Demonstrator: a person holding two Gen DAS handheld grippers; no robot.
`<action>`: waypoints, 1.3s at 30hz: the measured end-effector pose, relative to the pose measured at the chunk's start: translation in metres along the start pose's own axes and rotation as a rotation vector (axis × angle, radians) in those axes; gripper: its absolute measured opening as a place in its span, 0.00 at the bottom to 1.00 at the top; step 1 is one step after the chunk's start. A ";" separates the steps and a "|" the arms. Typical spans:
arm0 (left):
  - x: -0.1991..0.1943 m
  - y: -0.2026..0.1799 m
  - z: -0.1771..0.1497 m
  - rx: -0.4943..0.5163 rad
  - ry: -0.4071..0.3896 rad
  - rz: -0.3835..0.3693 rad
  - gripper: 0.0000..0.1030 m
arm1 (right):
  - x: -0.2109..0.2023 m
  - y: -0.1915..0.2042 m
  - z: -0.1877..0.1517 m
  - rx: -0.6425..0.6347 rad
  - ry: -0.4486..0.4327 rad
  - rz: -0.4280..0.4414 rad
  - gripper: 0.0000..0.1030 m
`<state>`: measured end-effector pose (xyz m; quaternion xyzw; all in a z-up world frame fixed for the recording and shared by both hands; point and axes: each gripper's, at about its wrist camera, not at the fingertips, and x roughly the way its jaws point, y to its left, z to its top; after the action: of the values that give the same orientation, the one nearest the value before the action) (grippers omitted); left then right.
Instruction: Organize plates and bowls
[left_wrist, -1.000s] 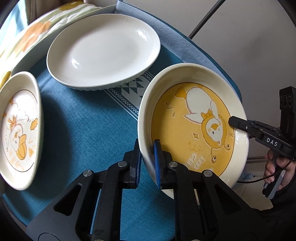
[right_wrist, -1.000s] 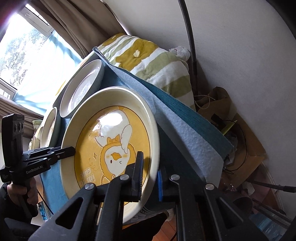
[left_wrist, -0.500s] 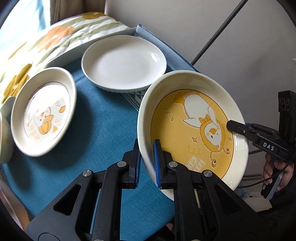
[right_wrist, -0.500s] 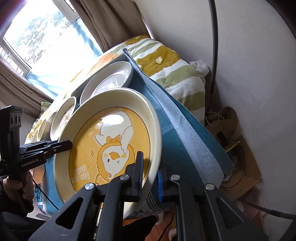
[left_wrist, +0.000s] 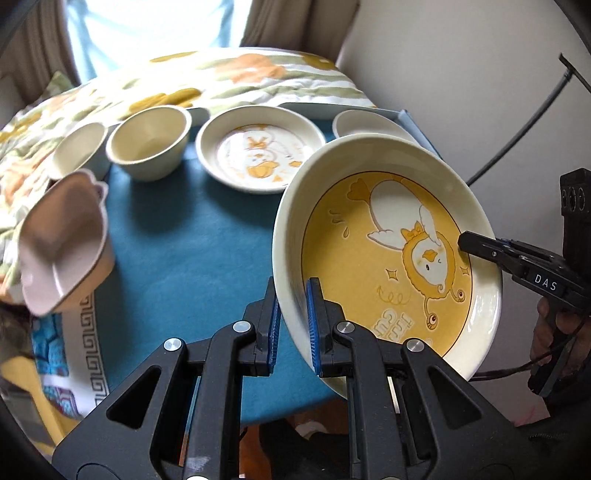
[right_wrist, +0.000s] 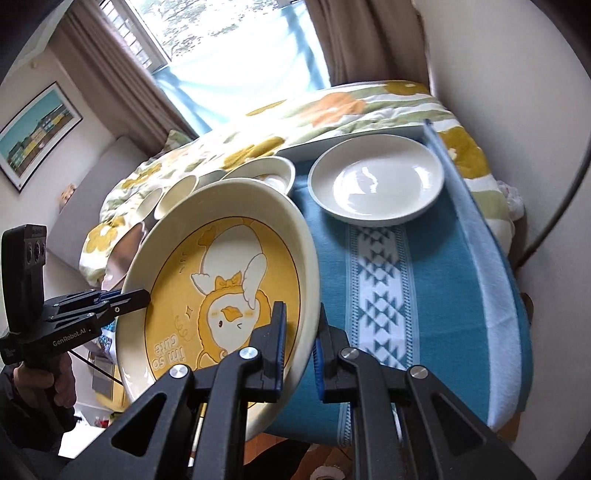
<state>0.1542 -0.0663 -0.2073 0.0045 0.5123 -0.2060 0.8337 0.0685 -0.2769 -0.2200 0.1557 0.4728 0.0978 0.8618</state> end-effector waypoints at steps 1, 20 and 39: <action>-0.002 0.011 -0.006 -0.026 -0.001 0.016 0.10 | 0.008 0.007 0.002 -0.021 0.011 0.017 0.12; 0.041 0.159 -0.074 -0.234 0.042 0.107 0.10 | 0.155 0.107 -0.012 -0.158 0.159 0.129 0.12; 0.046 0.149 -0.068 -0.183 0.073 0.139 0.33 | 0.160 0.114 -0.015 -0.187 0.168 0.058 0.12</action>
<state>0.1662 0.0689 -0.3090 -0.0285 0.5576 -0.0998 0.8236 0.1387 -0.1171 -0.3122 0.0793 0.5276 0.1790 0.8266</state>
